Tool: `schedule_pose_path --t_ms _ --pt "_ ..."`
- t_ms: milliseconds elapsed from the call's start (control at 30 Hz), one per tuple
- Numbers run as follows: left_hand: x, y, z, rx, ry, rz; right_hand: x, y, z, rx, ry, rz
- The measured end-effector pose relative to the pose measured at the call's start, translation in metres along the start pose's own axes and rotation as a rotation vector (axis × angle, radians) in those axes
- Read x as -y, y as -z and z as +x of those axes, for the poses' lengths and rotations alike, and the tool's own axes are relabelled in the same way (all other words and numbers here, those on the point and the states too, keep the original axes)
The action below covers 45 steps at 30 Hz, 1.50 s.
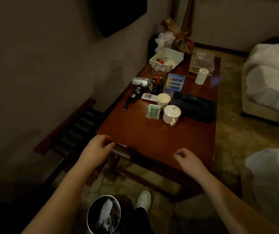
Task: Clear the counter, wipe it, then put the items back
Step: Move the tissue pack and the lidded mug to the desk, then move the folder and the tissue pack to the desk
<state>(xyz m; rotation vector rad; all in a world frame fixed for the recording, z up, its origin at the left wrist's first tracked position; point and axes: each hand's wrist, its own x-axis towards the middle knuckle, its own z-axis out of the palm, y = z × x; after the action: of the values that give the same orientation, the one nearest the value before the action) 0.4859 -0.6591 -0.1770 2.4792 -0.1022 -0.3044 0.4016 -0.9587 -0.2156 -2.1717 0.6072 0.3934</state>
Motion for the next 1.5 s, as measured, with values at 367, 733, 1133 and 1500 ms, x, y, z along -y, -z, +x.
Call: schedule_pose_path --t_ms 367,733,1133,1500 --pt "0.095 0.111 -0.202 -0.351 0.245 0.077 0.129 -0.082 -0.097 0.155 0.623 -0.435" --pt "0.158 0.166 -0.438 -0.777 0.580 0.057 0.241 -0.254 -0.257 0.580 1.231 -0.506" --pt "0.263 0.216 -0.634 -1.031 0.744 0.075 0.310 -0.409 -0.444 0.894 1.541 -0.526" --pt "0.376 0.328 -0.751 -1.201 0.873 0.167 0.409 -0.526 -0.578 0.686 1.693 -0.490"
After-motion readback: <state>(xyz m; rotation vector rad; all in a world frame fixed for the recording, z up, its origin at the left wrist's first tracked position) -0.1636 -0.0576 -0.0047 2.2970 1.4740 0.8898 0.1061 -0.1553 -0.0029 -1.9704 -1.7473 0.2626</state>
